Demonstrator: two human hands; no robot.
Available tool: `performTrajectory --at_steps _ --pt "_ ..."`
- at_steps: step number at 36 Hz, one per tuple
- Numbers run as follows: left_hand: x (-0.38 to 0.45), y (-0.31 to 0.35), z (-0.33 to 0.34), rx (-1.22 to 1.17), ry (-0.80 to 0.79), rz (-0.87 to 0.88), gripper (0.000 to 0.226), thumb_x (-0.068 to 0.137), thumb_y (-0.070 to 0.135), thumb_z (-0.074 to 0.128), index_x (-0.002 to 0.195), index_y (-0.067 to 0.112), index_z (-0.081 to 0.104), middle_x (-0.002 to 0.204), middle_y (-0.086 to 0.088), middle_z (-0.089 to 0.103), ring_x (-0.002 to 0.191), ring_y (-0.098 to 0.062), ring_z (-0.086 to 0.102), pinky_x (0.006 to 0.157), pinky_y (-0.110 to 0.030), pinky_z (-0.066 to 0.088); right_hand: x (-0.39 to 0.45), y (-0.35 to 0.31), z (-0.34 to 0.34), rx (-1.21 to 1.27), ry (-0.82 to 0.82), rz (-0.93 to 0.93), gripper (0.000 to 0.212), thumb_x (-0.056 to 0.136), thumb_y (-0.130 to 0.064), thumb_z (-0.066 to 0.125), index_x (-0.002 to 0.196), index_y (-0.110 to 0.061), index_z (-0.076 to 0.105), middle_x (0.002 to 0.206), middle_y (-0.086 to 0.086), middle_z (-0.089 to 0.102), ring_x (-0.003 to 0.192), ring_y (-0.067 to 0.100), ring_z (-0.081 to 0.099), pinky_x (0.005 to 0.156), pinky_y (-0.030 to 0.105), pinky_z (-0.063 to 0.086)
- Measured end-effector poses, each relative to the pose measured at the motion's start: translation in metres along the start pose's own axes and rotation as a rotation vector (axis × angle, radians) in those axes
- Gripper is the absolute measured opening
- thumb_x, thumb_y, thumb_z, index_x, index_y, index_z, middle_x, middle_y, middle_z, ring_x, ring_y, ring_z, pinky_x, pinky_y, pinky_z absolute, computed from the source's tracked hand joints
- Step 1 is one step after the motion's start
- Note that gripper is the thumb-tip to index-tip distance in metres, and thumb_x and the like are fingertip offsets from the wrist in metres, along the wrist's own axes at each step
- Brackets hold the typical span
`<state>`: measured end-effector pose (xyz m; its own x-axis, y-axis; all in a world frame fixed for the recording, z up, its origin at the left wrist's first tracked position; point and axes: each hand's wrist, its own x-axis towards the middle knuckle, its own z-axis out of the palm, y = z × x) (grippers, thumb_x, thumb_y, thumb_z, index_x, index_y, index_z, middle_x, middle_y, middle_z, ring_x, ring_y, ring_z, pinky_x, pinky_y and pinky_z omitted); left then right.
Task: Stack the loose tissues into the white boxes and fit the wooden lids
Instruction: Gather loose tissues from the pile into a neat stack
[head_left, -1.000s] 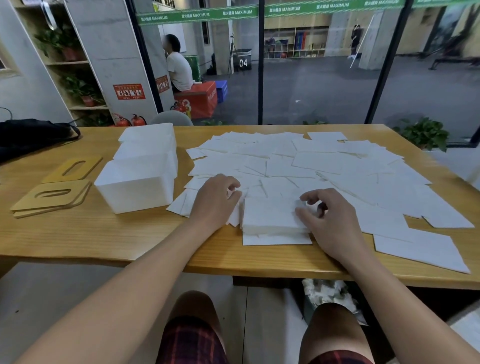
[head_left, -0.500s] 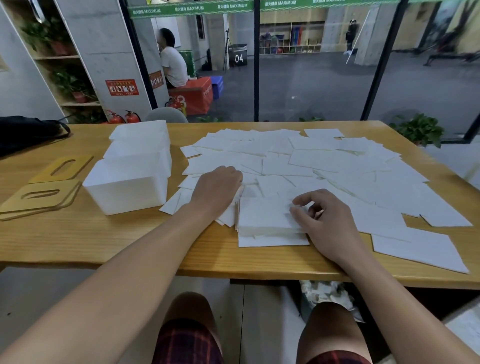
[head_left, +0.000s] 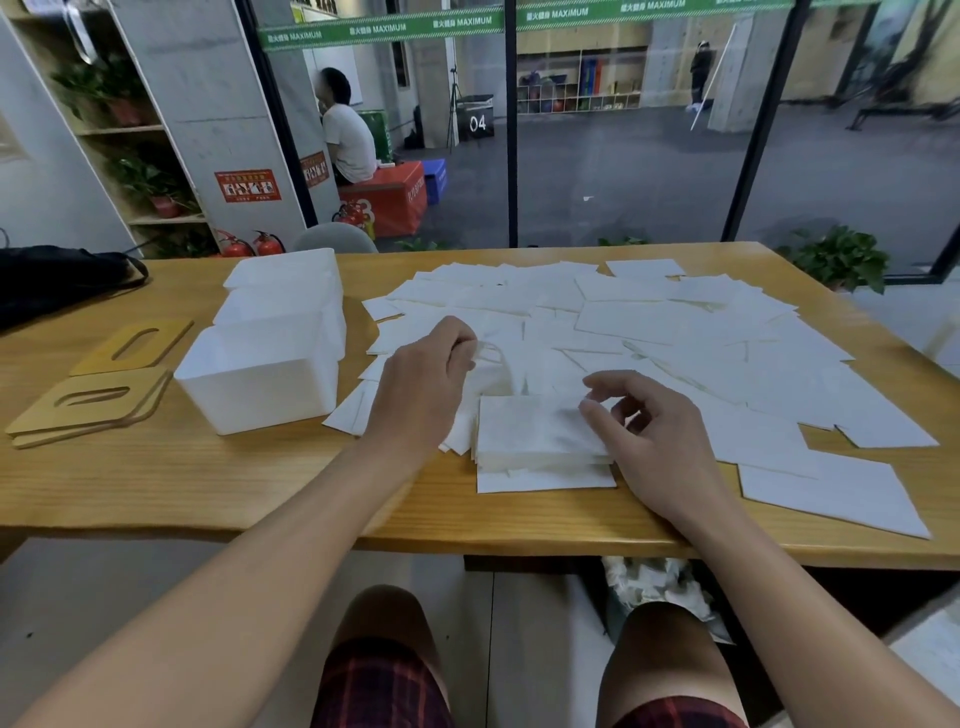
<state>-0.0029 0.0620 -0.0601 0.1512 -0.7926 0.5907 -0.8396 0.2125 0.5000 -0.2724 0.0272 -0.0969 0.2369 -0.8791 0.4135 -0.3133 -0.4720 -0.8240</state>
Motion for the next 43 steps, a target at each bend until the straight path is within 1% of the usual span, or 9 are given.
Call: performTrajectory --at_steps 4,7,13,16,18,22,26,35,43 --pt "-0.011 0.019 0.000 -0.223 0.067 -0.010 0.013 0.114 0.026 0.057 0.108 0.023 0.068 0.094 0.010 0.075 0.094 -0.018 0.076 0.078 -0.051 0.062 -0.002 -0.005 0.000 0.076 -0.026 -0.015 0.023 0.102 -0.044 0.074 0.125 -0.045 0.071 0.107 -0.012 0.078 0.084 0.016 0.067 0.070 0.018 0.052" --pt "-0.018 0.034 0.002 -0.355 0.104 -0.010 0.013 0.113 0.028 0.062 0.113 0.023 0.073 0.102 0.015 0.078 0.104 -0.013 0.077 0.087 -0.039 0.064 -0.001 -0.008 -0.001 0.117 -0.006 -0.018 0.034 0.102 -0.053 0.070 0.135 -0.045 0.065 0.113 -0.011 0.078 0.088 0.017 0.068 0.074 0.021 0.052" --pt "-0.031 0.049 0.002 -0.424 0.163 0.089 0.017 0.112 0.023 0.065 0.124 0.018 0.076 0.120 0.017 0.077 0.116 -0.013 0.074 0.090 -0.017 0.057 0.002 -0.005 -0.003 0.096 0.025 0.039 0.056 0.098 -0.074 0.056 0.149 -0.052 0.051 0.127 -0.034 0.064 0.117 -0.002 0.061 0.089 0.024 0.048" --pt "-0.037 0.047 0.005 -0.417 0.167 0.104 0.015 0.112 0.019 0.065 0.122 0.018 0.076 0.125 0.016 0.076 0.120 -0.013 0.072 0.092 -0.019 0.057 0.005 -0.002 -0.006 0.173 0.020 0.053 0.046 0.099 -0.066 0.065 0.142 -0.050 0.058 0.082 -0.012 0.066 0.077 0.003 0.062 0.081 0.029 0.047" --pt "-0.042 0.041 0.007 -0.377 0.145 0.104 0.013 0.111 0.018 0.067 0.119 0.019 0.077 0.126 0.017 0.075 0.123 -0.011 0.071 0.096 -0.020 0.057 0.005 0.001 -0.009 0.233 -0.014 0.045 0.042 0.100 -0.052 0.072 0.140 -0.047 0.061 0.073 0.008 0.059 0.066 0.014 0.052 0.073 0.034 0.044" --pt "-0.055 0.026 0.010 -0.275 0.082 0.079 0.010 0.109 0.021 0.070 0.115 0.021 0.078 0.127 0.017 0.074 0.122 -0.007 0.070 0.101 -0.023 0.058 0.005 0.008 -0.012 0.298 -0.001 0.051 0.042 0.100 -0.034 0.075 0.138 -0.046 0.061 0.075 0.003 0.060 0.067 0.016 0.051 0.073 0.035 0.045" --pt "-0.067 0.017 0.012 -0.143 -0.043 0.054 0.011 0.108 0.030 0.070 0.112 0.025 0.080 0.128 0.019 0.073 0.119 0.000 0.068 0.102 -0.022 0.056 0.008 0.016 -0.006 0.168 0.020 0.105 0.040 0.103 -0.034 0.073 0.137 -0.046 0.056 0.086 -0.002 0.073 0.070 0.010 0.065 0.071 0.028 0.052" --pt "-0.071 0.015 0.010 -0.041 -0.108 0.112 0.013 0.107 0.034 0.069 0.106 0.027 0.080 0.117 0.019 0.076 0.120 -0.002 0.064 0.103 -0.010 0.045 0.008 0.019 0.002 -0.037 0.045 0.121 0.031 0.104 -0.032 0.072 0.131 -0.042 0.060 0.090 -0.013 0.072 0.069 0.008 0.065 0.066 0.019 0.046" --pt "-0.071 0.009 0.011 -0.020 -0.056 0.131 0.019 0.108 0.041 0.064 0.100 0.031 0.078 0.101 0.023 0.074 0.107 -0.009 0.059 0.089 -0.026 0.049 0.006 0.014 0.004 -0.061 0.017 0.142 0.013 0.100 -0.028 0.076 0.111 -0.035 0.072 0.093 -0.009 0.072 0.074 0.008 0.066 0.062 0.015 0.050"
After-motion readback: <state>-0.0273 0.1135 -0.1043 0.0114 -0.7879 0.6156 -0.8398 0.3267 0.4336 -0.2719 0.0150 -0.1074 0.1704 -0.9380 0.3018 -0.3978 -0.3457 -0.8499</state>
